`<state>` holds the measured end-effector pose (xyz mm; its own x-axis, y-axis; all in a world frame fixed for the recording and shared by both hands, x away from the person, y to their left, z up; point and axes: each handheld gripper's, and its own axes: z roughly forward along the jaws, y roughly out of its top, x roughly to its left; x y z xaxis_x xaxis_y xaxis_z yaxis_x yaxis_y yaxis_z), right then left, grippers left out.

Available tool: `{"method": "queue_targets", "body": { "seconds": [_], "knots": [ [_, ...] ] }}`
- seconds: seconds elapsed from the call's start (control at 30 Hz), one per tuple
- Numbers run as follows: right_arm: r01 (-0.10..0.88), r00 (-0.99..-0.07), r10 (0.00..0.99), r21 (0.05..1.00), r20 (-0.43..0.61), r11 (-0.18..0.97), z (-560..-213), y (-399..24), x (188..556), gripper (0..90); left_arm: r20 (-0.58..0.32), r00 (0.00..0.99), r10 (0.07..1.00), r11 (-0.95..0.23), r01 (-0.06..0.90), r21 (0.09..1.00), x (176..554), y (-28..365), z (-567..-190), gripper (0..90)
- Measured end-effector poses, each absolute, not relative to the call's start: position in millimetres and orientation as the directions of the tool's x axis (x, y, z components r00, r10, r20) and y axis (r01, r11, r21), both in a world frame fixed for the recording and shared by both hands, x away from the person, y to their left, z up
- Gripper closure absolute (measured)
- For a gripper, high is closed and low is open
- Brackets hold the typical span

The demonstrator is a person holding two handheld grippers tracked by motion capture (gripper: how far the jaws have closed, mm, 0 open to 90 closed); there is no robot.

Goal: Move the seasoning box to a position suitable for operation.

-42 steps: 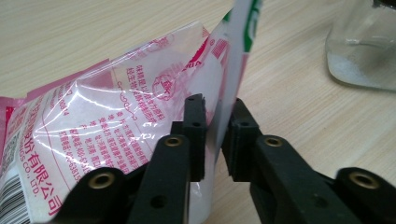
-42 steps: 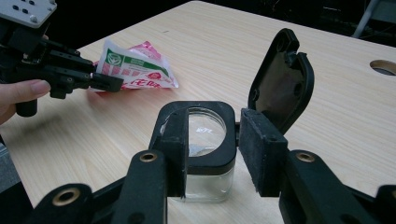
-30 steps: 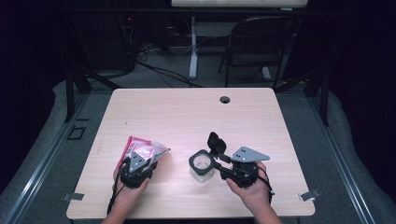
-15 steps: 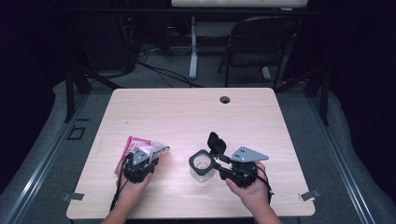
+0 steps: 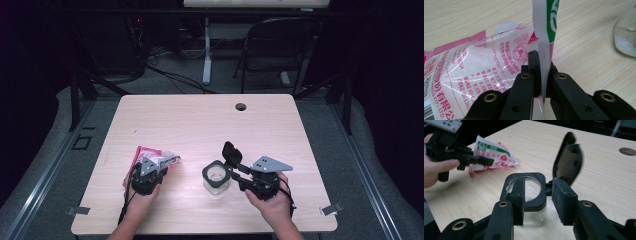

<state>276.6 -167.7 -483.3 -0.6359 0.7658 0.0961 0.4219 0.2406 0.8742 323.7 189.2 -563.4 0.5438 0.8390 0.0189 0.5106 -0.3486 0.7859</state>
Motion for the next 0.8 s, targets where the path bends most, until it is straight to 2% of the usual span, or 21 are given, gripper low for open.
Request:
{"method": "queue_targets", "body": {
  "seconds": [0.13, 0.27, 0.37, 0.47, 0.53, 0.63, 0.8],
  "knots": [
    [0.434, -0.594, 0.794, 0.881, 0.125, 0.186, -480.1, -179.4, 278.2, 63.0, 0.023, 0.547, 0.837, -0.355, 0.508, 0.785, 323.5, 189.2, -563.2, 90.0],
    [0.432, -0.549, 0.824, 0.892, 0.139, 0.137, -481.7, -185.3, 280.3, 58.3, 0.015, 0.550, 0.835, -0.349, 0.509, 0.787, 323.5, 190.2, -562.3, 90.0],
    [0.449, -0.533, 0.834, 0.883, 0.144, 0.135, -487.6, -184.1, 286.4, 54.6, 0.014, 0.554, 0.833, -0.351, 0.507, 0.788, 323.0, 190.9, -560.5, 90.0],
    [0.464, -0.531, 0.835, 0.874, 0.144, 0.144, -492.8, -181.5, 292.0, 54.7, 0.017, 0.554, 0.832, -0.352, 0.505, 0.788, 322.0, 191.5, -558.0, 90.0],
    [0.478, -0.547, 0.819, 0.867, 0.172, 0.138, -499.1, -179.0, 302.1, 57.5, 0.012, 0.560, 0.828, -0.351, 0.504, 0.789, 320.7, 193.6, -555.3, 90.0],
    [0.503, -0.554, 0.804, 0.856, 0.214, 0.118, -501.3, -176.1, 310.4, 67.3, 0.018, 0.564, 0.826, -0.355, 0.494, 0.794, 318.3, 195.4, -550.9, 90.0],
    [0.510, -0.556, 0.809, 0.847, 0.192, 0.150, -498.7, -174.0, 310.8, 84.2, 0.017, 0.565, 0.825, -0.347, 0.482, 0.805, 315.0, 198.1, -544.3, 90.0]
  ]
}}
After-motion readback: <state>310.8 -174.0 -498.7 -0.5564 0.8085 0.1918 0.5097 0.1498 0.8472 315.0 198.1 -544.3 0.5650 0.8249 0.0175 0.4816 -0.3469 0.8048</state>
